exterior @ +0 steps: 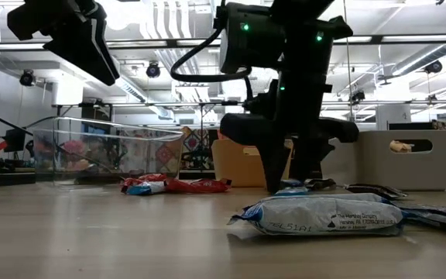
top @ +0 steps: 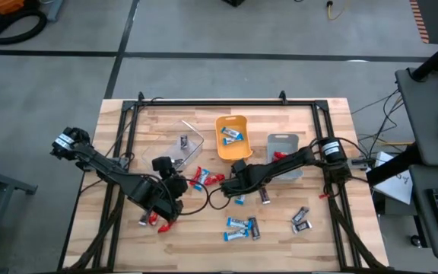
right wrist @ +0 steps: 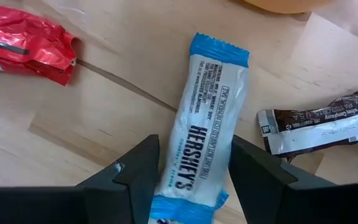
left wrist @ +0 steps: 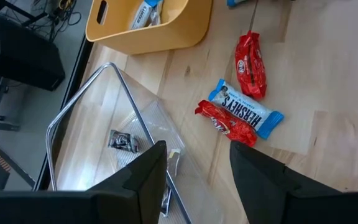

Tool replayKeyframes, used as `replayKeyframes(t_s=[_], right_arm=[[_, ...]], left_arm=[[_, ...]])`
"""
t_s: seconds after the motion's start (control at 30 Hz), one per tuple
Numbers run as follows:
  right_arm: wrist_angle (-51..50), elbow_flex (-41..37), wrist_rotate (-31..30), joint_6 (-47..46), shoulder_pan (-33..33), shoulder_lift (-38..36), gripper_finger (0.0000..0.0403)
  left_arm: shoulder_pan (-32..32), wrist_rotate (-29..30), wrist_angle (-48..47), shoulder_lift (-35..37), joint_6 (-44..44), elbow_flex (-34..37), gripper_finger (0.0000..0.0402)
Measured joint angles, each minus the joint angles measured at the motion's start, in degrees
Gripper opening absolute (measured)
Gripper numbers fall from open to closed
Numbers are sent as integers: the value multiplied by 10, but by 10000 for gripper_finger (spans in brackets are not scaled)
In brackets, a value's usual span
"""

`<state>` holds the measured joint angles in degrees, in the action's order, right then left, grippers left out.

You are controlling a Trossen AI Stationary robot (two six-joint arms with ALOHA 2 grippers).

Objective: Organize candy in baskets
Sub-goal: Put the white chocolate into the yellow bin

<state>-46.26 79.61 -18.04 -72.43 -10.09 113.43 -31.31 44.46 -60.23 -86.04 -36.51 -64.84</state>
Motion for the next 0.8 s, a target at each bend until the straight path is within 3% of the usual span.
replayKeyframes(t_s=[0.2, 0.5, 0.8], right_arm=[[3, 0, 0, 5, -3, -2, 164], [4, 0, 2, 14, -6, -3, 74], [1, 0, 20, 42, -24, -28, 65]], left_arm=[[0, 0, 0, 0, 0, 0, 160], [0, 1, 0, 0, 0, 0, 160], [0, 1, 2, 0, -4, 0, 160]])
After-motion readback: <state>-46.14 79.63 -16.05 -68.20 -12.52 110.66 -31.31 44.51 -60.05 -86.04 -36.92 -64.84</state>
